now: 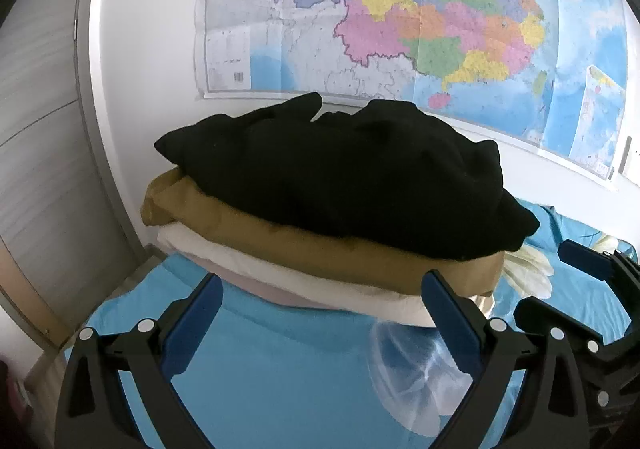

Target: Fold large clothes

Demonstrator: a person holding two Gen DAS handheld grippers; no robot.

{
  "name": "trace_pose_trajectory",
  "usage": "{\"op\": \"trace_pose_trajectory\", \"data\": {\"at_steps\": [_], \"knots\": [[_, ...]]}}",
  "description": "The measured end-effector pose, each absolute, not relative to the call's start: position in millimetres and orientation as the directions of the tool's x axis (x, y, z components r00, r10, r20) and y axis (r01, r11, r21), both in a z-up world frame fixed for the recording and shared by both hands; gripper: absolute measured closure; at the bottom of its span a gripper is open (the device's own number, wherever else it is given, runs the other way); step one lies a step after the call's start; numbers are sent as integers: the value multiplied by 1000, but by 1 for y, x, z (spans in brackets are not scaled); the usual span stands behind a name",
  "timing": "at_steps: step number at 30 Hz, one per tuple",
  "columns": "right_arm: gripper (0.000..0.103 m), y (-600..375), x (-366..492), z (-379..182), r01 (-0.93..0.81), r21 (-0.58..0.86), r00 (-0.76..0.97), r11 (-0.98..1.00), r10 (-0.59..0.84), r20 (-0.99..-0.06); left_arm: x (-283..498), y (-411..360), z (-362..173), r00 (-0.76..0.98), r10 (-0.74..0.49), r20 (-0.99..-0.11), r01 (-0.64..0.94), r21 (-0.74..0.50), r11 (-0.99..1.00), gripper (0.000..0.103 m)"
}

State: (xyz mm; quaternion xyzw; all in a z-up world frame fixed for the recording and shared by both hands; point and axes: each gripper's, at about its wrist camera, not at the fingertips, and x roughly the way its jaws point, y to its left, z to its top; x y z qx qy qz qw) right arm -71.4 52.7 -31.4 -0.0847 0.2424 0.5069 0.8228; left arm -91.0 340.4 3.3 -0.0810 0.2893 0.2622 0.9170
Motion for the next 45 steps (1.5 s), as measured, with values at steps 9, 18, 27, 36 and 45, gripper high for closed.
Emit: {"op": "trace_pose_trajectory", "data": {"at_steps": [9,18,27,36,45], "knots": [[6,37,-77,-39,-869,134,356,476,791,-497,-99,326,0,696,418,-584,-516,-2,856,7],[6,26,-82,-39,-867,143,355,477,793,-494,-104,315,-2,696,409,-591,-515,-14,857,7],[6,22,-85,-40,-868,149,351,474,797,-492,-110,312,-4,685,416,-599,-528,-14,849,7],[6,21,-90,-41,-870,149,348,471,798,-491,-113,308,-4,686,413,-599,-521,-8,853,7],[6,21,-92,-43,-866,152,351,476,797,-492,-113,305,-6,681,409,-607,-522,-11,853,7]]}}
